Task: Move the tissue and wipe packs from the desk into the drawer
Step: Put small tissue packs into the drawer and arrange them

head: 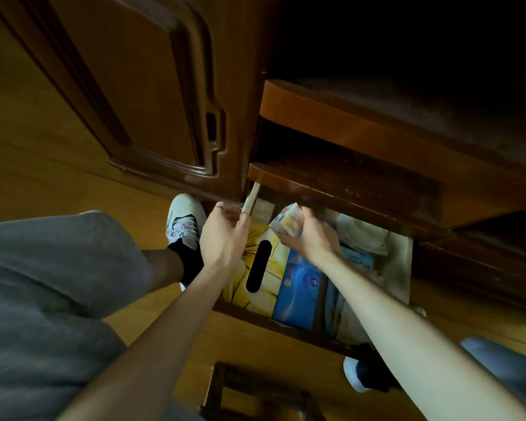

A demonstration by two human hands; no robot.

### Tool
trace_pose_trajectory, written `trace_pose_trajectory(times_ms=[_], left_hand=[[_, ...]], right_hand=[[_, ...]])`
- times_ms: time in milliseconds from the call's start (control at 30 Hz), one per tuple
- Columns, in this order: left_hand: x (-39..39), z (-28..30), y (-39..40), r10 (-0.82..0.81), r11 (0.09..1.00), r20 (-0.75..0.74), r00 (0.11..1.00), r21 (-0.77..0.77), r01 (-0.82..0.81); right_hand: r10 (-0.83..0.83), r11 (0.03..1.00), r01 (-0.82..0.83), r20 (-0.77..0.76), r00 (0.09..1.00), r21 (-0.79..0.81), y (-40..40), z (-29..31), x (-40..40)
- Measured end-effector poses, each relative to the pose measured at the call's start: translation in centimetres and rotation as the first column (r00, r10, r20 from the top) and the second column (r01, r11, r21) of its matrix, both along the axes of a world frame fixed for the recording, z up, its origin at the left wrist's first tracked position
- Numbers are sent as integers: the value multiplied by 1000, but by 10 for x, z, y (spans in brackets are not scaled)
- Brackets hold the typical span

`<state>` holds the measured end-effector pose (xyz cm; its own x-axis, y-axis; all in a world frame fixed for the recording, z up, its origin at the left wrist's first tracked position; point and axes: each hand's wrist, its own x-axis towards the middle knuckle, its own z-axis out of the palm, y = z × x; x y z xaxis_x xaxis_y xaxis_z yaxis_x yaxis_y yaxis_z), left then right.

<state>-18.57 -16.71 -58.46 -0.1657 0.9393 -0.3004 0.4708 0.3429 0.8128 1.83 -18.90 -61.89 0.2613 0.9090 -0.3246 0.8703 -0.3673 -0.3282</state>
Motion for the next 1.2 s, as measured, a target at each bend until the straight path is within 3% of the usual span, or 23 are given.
trace_pose_trajectory(times_ms=[67, 133, 233, 400, 533, 767, 833, 1000, 1200], left_hand=[[-5, -16, 2, -113, 992, -143, 983, -79, 103], [-7, -32, -1, -176, 966, -173, 969, -219, 136], [-9, -47, -8, -289, 939, -267, 919, -268, 218], [-13, -50, -6, -318, 942, -331, 888, -219, 255], [-12, -49, -4, -316, 942, -345, 884, -227, 248], [-11, -49, -3, -313, 941, -353, 882, -238, 239], [-11, -49, -3, -310, 942, -354, 883, -238, 235], [-12, -48, -2, -315, 939, -349, 883, -251, 236], [-10, -47, -3, -329, 937, -380, 865, -245, 249]], right_hand=[[66, 996, -73, 141, 988, 51, 15, -8, -2], [152, 984, -170, 243, 958, 56, 27, -13, -3], [182, 982, -189, 264, 947, 1, 37, -23, -8], [39, 986, -19, 120, 992, -168, 49, -38, -7], [-9, 963, 7, -7, 1000, -270, 63, -42, 0], [-191, 896, 19, -347, 918, -443, 64, -36, 12], [-168, 906, 25, -303, 938, -423, 62, -41, 14], [95, 939, -88, 6, 995, -331, 61, -55, 11], [231, 907, -168, 123, 965, -387, 69, -51, 8]])
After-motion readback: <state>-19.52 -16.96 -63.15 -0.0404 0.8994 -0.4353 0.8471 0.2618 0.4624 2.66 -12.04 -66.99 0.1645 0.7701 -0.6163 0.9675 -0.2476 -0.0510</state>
